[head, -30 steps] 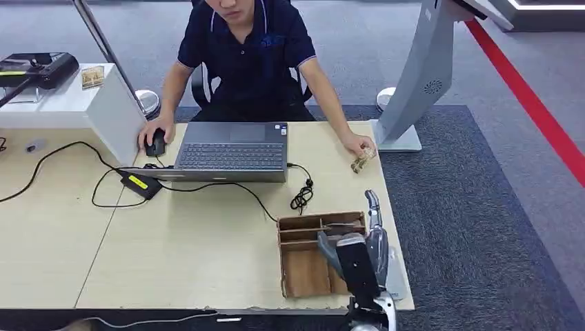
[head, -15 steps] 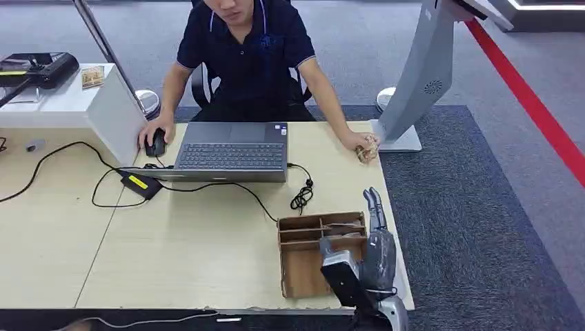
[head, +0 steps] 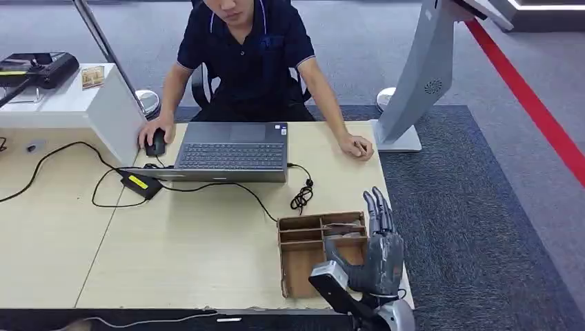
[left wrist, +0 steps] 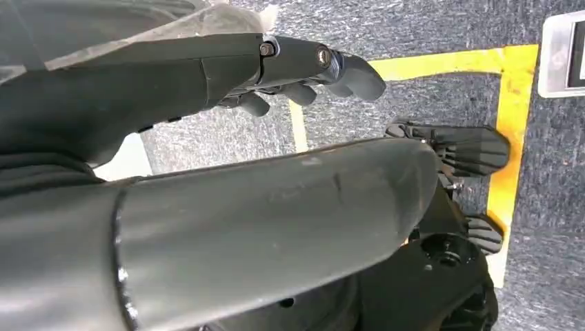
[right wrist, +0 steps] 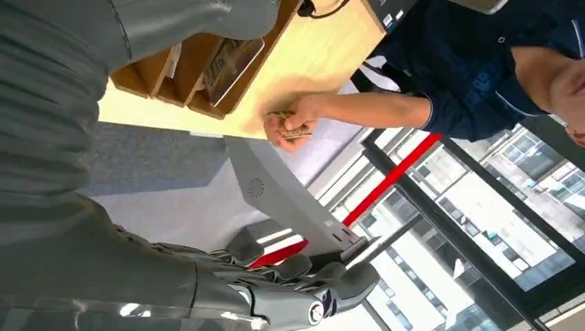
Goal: Pass the card to the sensor for recognition and then transmit it.
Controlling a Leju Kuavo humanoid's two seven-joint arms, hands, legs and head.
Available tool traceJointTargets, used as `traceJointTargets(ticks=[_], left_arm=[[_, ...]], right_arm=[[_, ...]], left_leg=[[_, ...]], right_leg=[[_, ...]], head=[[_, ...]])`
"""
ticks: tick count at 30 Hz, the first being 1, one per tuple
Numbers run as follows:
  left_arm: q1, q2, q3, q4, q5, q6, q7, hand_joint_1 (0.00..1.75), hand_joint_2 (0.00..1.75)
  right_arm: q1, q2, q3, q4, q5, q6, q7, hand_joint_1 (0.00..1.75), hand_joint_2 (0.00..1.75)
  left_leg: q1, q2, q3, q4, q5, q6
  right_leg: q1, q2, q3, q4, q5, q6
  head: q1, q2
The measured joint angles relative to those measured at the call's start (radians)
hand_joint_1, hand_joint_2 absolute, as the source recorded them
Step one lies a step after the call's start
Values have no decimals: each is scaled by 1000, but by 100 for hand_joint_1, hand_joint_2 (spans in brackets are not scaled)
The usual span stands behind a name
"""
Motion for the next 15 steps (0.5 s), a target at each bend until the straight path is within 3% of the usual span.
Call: traceJointTargets(ticks=[15], left_arm=[[0,2,0,0,-11,-6,0,0,0]], right_arm=[[-5,0,-52,58,76,0,0,0,175]], left_leg=[[0,0,0,0,0,0]], right_leg=[[0,0,0,0,0,0]], head=[[0,0]])
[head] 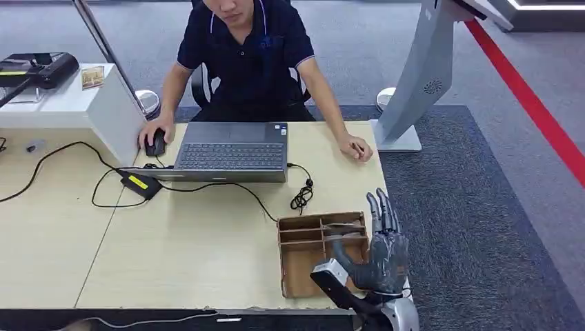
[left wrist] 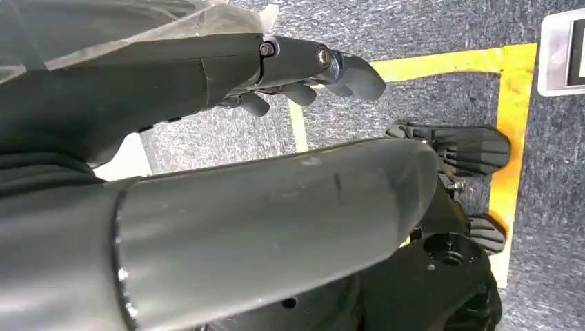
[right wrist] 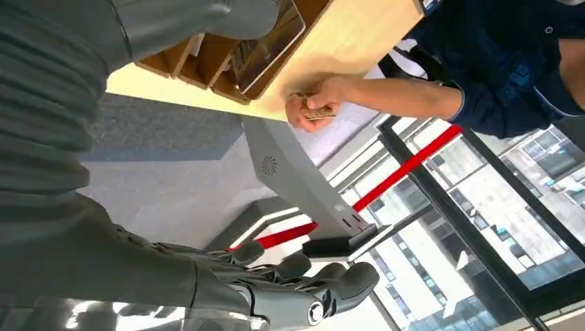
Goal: Pass the card to the sensor for recognition and then transmit it.
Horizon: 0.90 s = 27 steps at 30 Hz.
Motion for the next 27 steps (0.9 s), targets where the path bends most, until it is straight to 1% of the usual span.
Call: traceJointTargets(ticks=[10,12,22,27], left_arm=[[0,0,0,0,-2,0,0,0,0],[0,0,0,0,-4,-3,0,0,0],[-1,6,-1,0,-11,-9,0,0,0],[-1,6,-1,0,-15,-12,0,0,0]], right_arm=[[-2,5,-14,25,7,0,1,0,175],[-4,5,-18,32,21,0,10,0,175],[-23,7,-42,105,23,0,11,0,175],[-38,8,-44,134,59,0,50,0,175]], left_leg=[[0,0,0,0,0,0],[0,0,0,0,0,0],[0,0,0,0,0,0],[0,0,0,0,0,0]], right_leg=[[0,0,0,0,0,0],[0,0,0,0,0,0],[0,0,0,0,0,0],[0,0,0,0,0,0]], head=[[0,0],[0,0],[0,0],[0,0]])
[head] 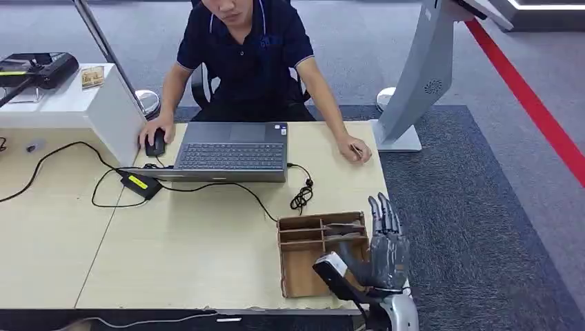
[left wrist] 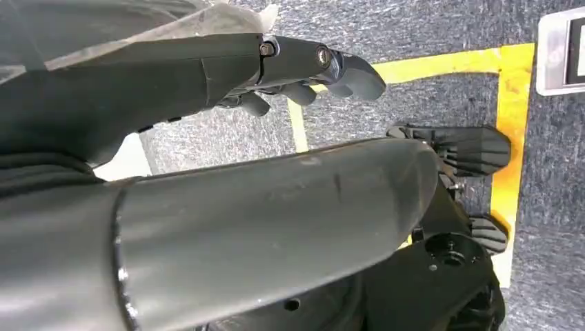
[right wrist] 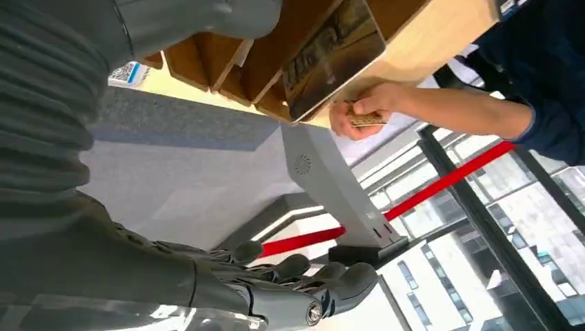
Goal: Pass the card to the sensor for recognition and then transmit it.
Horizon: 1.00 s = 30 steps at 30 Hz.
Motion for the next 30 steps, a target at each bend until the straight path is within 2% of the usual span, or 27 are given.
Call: traceJointTargets(ticks=[30], left_arm=[[0,3,-1,0,-14,-6,0,0,0]], right_arm=[[-63,51,3,103,13,0,-19,0,175]], left_leg=[[0,0,0,0,0,0]], right_leg=[[0,0,0,0,0,0]], head=[[0,0]])
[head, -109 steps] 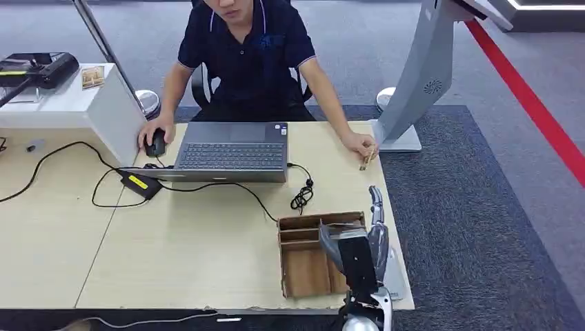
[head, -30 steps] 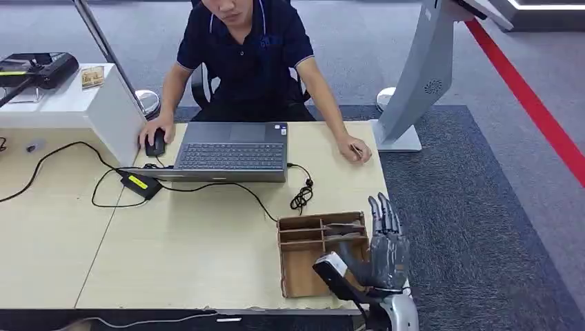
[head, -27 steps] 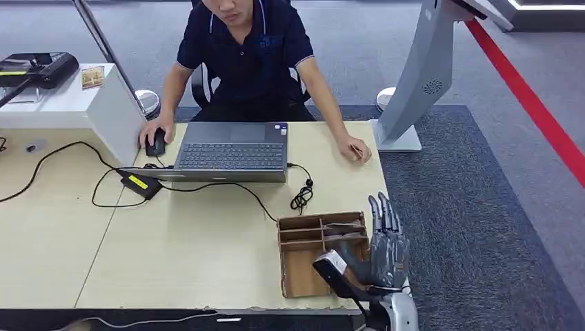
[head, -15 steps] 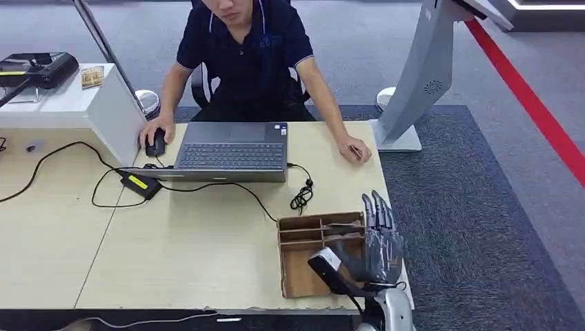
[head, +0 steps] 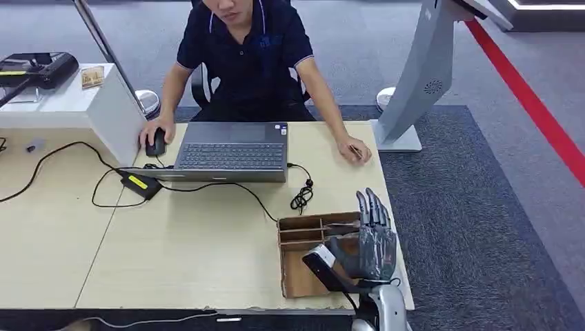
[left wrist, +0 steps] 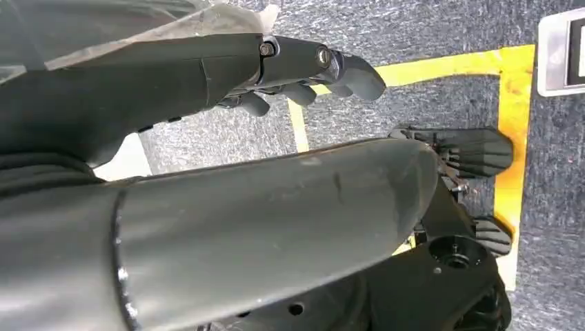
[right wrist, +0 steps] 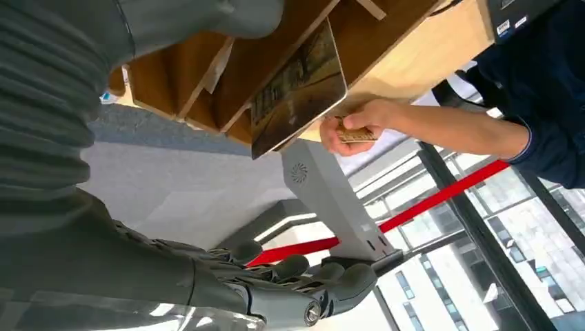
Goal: Pass the card to the sensor for recognition and then transmit it.
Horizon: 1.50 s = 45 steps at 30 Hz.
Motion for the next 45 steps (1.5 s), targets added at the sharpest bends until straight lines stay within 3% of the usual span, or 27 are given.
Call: traceJointTargets(ticks=[45], left_arm=[[0,5,0,0,0,0,0,0,0]], right_arm=[[-2,-8,0,12,16,0,24,5,175]], left_leg=[[0,0,0,0,0,0]], right_leg=[[0,0,0,0,0,0]], head=[[0,0]])
